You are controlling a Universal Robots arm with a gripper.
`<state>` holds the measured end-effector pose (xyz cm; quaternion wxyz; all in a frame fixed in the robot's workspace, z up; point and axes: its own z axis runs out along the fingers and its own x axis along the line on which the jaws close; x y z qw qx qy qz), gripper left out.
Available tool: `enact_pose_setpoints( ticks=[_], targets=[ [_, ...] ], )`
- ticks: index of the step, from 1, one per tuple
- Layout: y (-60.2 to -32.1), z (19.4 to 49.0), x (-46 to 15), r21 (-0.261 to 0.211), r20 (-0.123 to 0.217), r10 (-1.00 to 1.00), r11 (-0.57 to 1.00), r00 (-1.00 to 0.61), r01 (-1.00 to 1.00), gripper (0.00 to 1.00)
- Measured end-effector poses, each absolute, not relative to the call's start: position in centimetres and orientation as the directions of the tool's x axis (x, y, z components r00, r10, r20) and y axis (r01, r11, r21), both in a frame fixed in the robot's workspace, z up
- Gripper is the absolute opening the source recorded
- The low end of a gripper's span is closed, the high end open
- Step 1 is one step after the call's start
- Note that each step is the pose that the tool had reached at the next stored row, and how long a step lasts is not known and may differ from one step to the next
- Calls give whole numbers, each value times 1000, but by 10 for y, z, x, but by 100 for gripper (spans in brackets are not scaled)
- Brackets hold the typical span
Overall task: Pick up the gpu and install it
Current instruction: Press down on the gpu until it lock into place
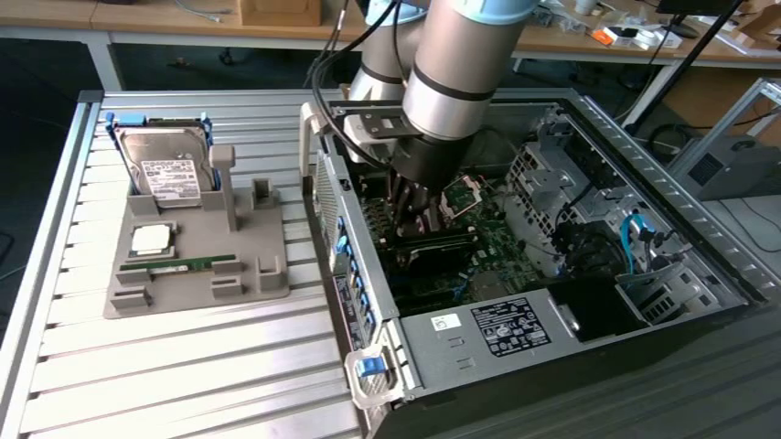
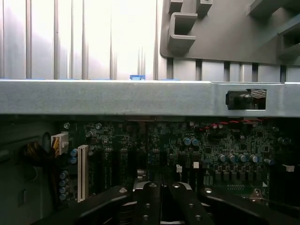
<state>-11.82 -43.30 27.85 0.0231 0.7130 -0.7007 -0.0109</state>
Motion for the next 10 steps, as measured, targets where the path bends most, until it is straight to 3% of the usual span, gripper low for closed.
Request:
enact_pose_setpoints(
  ticks=[10],
  targets=[
    [-435,281,-119,48,17,-1000,-17,18,-999,11]
  ],
)
